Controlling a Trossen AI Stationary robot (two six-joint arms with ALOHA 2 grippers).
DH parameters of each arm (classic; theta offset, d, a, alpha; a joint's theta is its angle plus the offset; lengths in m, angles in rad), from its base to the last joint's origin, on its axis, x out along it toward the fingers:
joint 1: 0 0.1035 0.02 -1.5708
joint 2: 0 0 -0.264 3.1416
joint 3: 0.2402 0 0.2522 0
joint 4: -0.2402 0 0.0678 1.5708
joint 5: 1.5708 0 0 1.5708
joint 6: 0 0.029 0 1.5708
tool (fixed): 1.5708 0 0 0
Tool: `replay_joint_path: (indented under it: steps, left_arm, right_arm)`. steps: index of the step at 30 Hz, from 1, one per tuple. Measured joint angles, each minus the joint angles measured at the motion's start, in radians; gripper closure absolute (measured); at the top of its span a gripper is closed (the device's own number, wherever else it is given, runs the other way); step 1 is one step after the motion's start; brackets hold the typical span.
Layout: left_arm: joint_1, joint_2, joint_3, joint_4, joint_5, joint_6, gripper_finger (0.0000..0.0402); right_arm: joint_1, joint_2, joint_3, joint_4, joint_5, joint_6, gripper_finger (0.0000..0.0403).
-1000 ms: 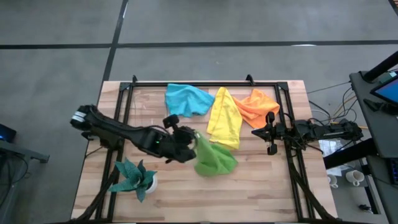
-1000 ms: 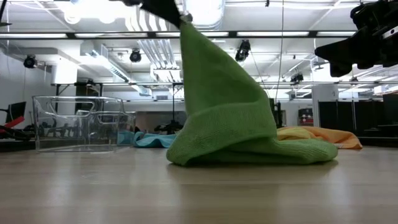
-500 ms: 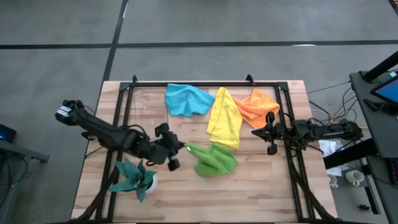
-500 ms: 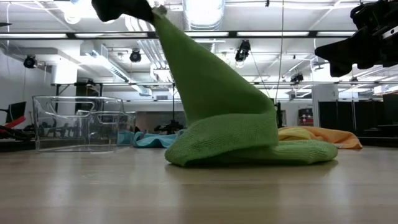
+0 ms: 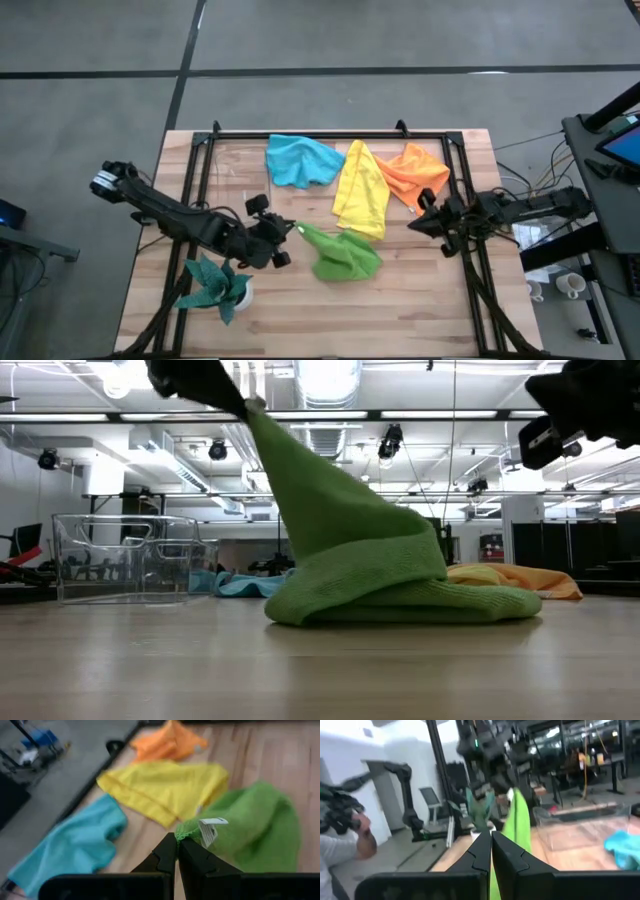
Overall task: Roll microfiber towels into tight, uniform cylinder then place into a basket
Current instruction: Fold the green microfiber towel
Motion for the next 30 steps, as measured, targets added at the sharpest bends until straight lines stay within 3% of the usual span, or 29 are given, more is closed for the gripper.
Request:
replay_joint_path:
  steps: [4, 10, 14, 18, 21, 25, 30]
  left_arm:
    - [-0.003, -0.022, 0.005, -0.005, 0.001, 0.071, 0.0401]
    - [-0.010, -0.029, -0.002, -0.007, 0.038, 0.081, 0.0401]
    - [-0.013, -0.029, -0.002, -0.007, 0.039, 0.081, 0.0401]
    - [-0.013, -0.029, -0.003, -0.006, 0.039, 0.081, 0.0401]
    - [-0.013, -0.029, -0.004, -0.007, 0.039, 0.081, 0.0401]
    - [-0.013, -0.029, -0.004, -0.005, 0.039, 0.090, 0.0401]
    - [-0.013, -0.024, -0.006, -0.006, 0.039, 0.102, 0.0401]
  right_arm:
    - [0.043, 0.261, 0.000, 0.158, 0.020, -0.042, 0.0394]
    - [0.084, 0.701, 0.005, 0.559, 0.019, -0.002, 0.0394]
    - [0.084, 0.980, 0.109, 0.642, 0.035, 0.036, 0.0394]
    - [0.083, 1.207, 0.279, 0.543, 0.053, 0.035, 0.0389]
    - [0.083, 1.288, 0.398, 0.340, 0.053, 0.015, 0.0372]
    - [0.083, 1.303, 0.537, -0.009, 0.084, 0.003, 0.0336]
    - [0.086, 1.275, 0.614, -0.154, 0.166, -0.038, 0.0292]
